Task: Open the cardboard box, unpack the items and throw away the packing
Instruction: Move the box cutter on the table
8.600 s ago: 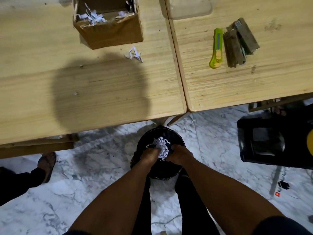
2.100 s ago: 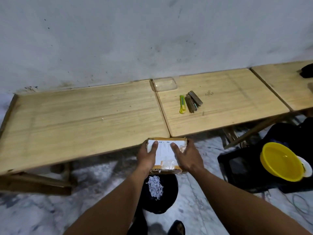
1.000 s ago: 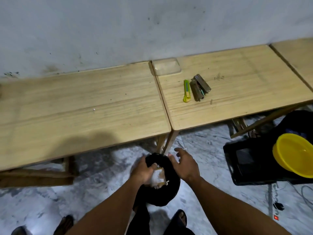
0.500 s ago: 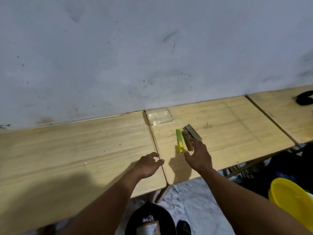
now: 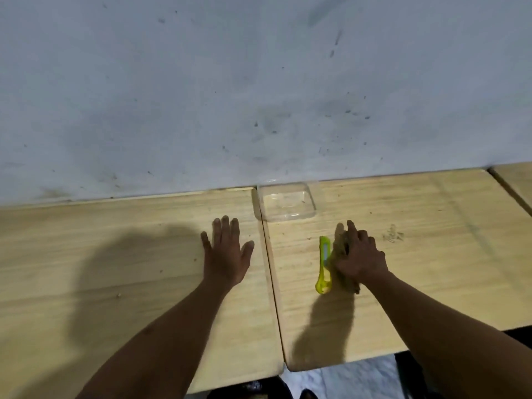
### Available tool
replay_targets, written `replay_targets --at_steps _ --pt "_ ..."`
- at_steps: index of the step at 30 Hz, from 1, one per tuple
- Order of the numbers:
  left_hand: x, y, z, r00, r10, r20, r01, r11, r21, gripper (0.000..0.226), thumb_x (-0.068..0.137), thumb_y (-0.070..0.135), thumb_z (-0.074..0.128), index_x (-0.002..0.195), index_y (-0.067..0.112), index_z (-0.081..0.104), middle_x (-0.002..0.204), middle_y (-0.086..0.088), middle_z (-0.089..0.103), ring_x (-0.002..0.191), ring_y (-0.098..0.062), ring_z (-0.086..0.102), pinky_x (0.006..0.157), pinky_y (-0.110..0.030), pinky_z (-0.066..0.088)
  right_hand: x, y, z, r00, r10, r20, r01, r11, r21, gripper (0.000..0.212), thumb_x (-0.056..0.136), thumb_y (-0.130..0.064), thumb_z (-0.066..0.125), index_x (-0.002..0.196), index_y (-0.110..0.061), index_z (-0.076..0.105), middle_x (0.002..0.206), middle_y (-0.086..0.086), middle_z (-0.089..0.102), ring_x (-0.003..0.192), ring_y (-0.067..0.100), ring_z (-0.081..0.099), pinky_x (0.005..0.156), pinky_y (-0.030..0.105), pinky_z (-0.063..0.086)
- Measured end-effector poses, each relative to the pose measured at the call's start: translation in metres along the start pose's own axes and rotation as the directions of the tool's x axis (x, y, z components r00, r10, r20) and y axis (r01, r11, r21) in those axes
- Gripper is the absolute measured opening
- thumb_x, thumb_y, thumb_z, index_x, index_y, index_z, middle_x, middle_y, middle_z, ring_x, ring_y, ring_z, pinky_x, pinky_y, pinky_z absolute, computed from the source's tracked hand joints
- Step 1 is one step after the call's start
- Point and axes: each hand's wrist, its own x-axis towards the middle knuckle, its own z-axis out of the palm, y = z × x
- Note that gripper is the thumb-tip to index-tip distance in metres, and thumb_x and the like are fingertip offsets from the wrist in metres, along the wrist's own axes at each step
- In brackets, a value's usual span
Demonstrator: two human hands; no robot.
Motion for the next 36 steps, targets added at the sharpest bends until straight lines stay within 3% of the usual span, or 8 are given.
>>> replay_targets --at_steps 7,16,20,23,26,28,31,36 --pt "0.003 -0.009 0.021 1.000 -0.016 -0.016 0.015 0.999 -0.036 0.078 0.095 0.062 0.018 0.156 0.012 0.015 0.165 -0.009 0.007 0.152 -0.029 -0.001 0.120 -0.058 0.003 -0.009 -0.007 0.027 0.976 0.047 -0.214 -0.060 0.997 -0.054 0.084 0.091 -0.049 0.044 0.156 -0.014 0.002 0.153 0.006 0.031 0.132 0.029 0.038 0.093 0.053 0.042" --pt "0.004 -0.014 0.024 1.000 -0.003 -0.028 0.001 0.998 -0.059 0.078 0.094 0.063 0.014 0.157 0.016 0.006 0.165 -0.005 -0.004 0.151 -0.024 -0.011 0.121 -0.055 -0.004 -0.006 0.012 0.009 0.992 -0.047 -0.119 0.040 0.998 -0.056 0.083 0.093 -0.050 0.054 0.156 -0.020 0.009 0.150 0.006 0.035 0.126 0.030 0.043 0.087 0.046 0.050" --pt "0.005 -0.014 0.025 1.000 -0.007 -0.022 0.006 0.999 -0.052 0.078 0.095 0.062 0.014 0.157 0.016 0.007 0.165 -0.005 -0.004 0.151 -0.024 -0.012 0.120 -0.056 -0.003 -0.010 0.008 0.020 0.986 0.015 -0.165 -0.045 0.983 -0.177 0.072 0.099 -0.043 0.038 0.156 -0.022 0.000 0.152 0.009 0.029 0.127 0.031 0.041 0.091 0.052 0.044" --pt "0.005 -0.012 0.024 1.000 -0.017 -0.025 0.015 0.997 -0.081 0.079 0.094 0.062 0.009 0.157 0.015 0.007 0.165 -0.005 -0.004 0.151 -0.023 -0.013 0.120 -0.054 -0.007 -0.012 0.009 0.034 0.968 0.042 -0.247 -0.082 0.985 -0.154 0.068 0.099 -0.052 0.030 0.155 -0.024 0.004 0.149 0.010 0.031 0.123 0.031 0.043 0.090 0.053 0.044" --pt "0.013 -0.005 0.021 0.993 -0.089 -0.084 0.065 0.965 -0.253 0.076 0.094 0.060 0.011 0.156 0.015 0.015 0.165 -0.005 0.007 0.152 -0.020 -0.006 0.120 -0.048 -0.010 -0.005 0.015 0.035 0.969 0.010 -0.248 -0.051 0.986 -0.160 0.064 0.098 -0.056 0.028 0.154 -0.029 0.012 0.144 0.010 0.036 0.117 0.032 0.045 0.087 0.052 0.046" --pt "0.026 0.007 0.015 0.973 -0.197 -0.123 0.114 0.867 -0.485 0.069 0.099 0.054 0.022 0.155 0.015 0.019 0.164 -0.005 0.016 0.152 -0.018 0.001 0.123 -0.045 -0.004 0.005 0.019 0.027 0.977 -0.003 -0.212 -0.029 0.989 -0.148 0.062 0.099 -0.054 0.030 0.153 -0.030 0.014 0.144 0.010 0.037 0.119 0.032 0.045 0.089 0.052 0.046" --pt "0.050 0.037 -0.004 0.933 -0.343 -0.108 0.134 0.612 -0.779 0.057 0.103 0.038 0.037 0.154 0.014 0.026 0.161 -0.005 0.026 0.151 -0.016 0.013 0.123 -0.041 0.015 0.023 0.011 0.002 0.968 -0.097 -0.231 0.066 0.988 -0.137 0.058 0.101 -0.048 0.033 0.153 -0.029 0.018 0.146 0.011 0.037 0.123 0.034 0.044 0.091 0.053 0.046" --pt "0.100 0.088 -0.043 0.847 -0.520 0.112 0.232 0.171 -0.958 0.045 0.104 0.027 0.043 0.146 0.011 0.044 0.152 -0.007 0.044 0.142 -0.019 0.037 0.108 -0.016 0.022 0.078 -0.051 -0.052 0.808 -0.495 -0.319 0.427 0.866 -0.261 0.056 0.099 -0.051 0.037 0.149 -0.027 0.029 0.142 0.011 0.044 0.117 0.033 0.052 0.088 0.048 0.049"
